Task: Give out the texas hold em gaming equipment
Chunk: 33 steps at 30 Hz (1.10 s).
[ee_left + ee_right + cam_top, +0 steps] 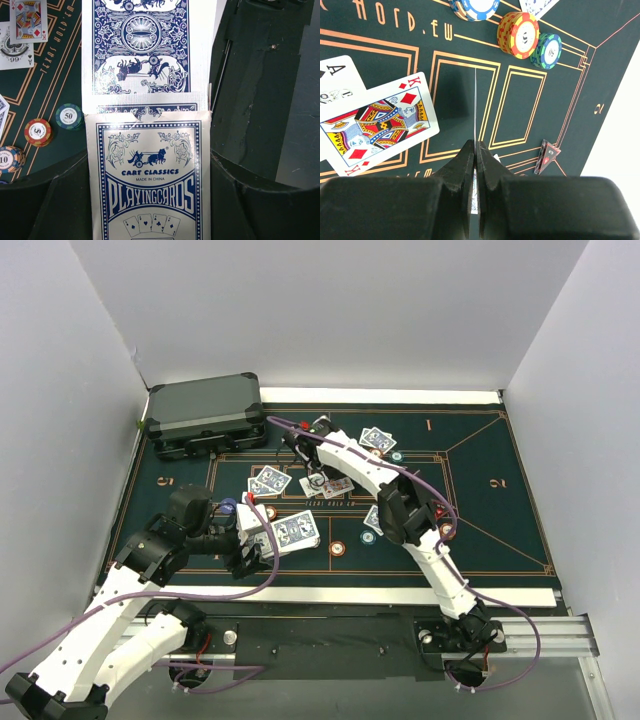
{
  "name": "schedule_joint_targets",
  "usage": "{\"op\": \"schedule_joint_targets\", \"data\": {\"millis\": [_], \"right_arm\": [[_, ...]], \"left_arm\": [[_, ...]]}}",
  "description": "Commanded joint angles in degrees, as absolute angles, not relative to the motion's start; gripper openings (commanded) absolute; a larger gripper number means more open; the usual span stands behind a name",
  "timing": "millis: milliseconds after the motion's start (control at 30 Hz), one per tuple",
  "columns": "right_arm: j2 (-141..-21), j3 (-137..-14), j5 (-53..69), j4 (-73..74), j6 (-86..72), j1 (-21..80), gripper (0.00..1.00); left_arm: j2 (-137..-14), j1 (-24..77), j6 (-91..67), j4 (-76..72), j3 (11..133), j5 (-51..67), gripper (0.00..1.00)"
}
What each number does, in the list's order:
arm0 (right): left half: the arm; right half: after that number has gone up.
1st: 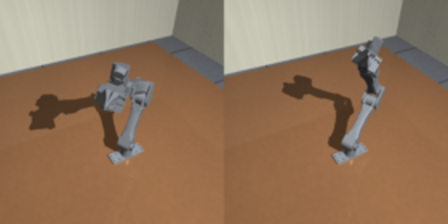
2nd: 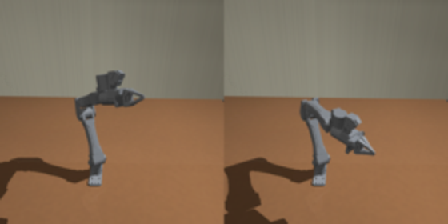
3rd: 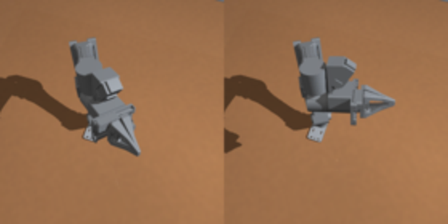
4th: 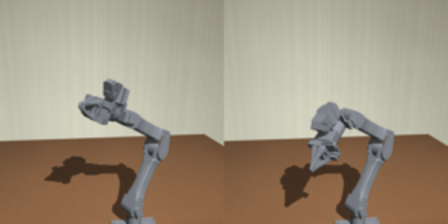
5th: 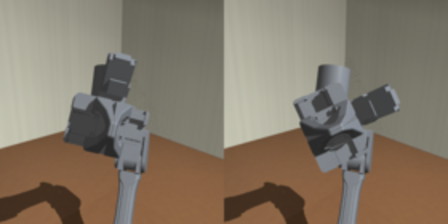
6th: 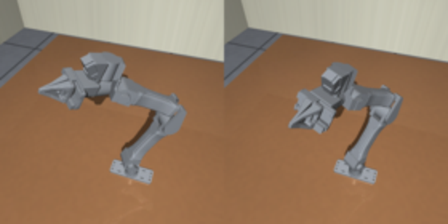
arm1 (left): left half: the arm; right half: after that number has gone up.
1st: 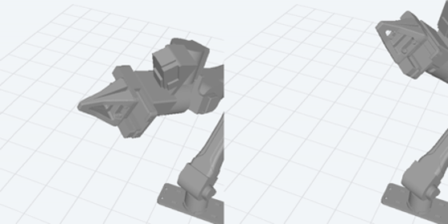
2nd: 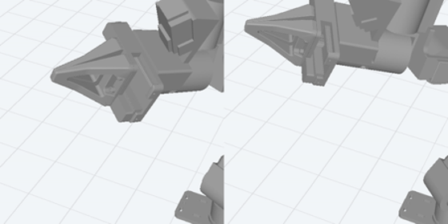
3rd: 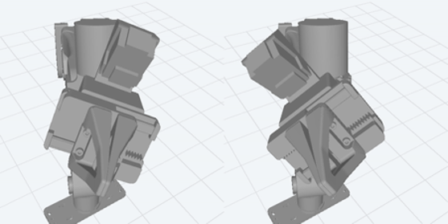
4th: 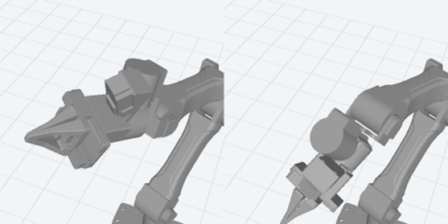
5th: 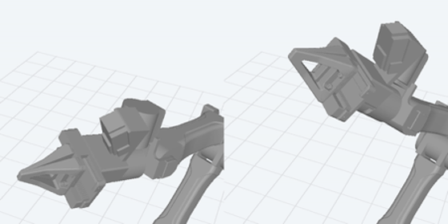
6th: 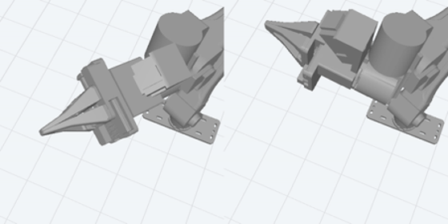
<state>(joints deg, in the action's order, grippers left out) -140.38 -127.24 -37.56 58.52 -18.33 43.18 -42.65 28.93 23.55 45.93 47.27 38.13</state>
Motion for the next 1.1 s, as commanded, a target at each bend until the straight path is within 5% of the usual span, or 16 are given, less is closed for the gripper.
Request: {"op": "schedule_joint_targets", "data": {"millis": [0,800,1067], "right_arm": [[-141.94,-127.79,-39.29,60.82,-18.72,44.21,0.0],[-141.68,-121.91,-27.96,50.54,-23.46,43.77,0.0],[-136.33,-114.62,-18.92,45.62,-24.78,42.1,0.22]], "left_arm": [[-42.36,28.92,23.2,43.24,48.6,39.37,0.0],[-41.31,28.92,22.85,43.07,47.37,38.5,0.0],[-40.87,28.92,23.2,43.15,47.02,38.23,0.0]]}}
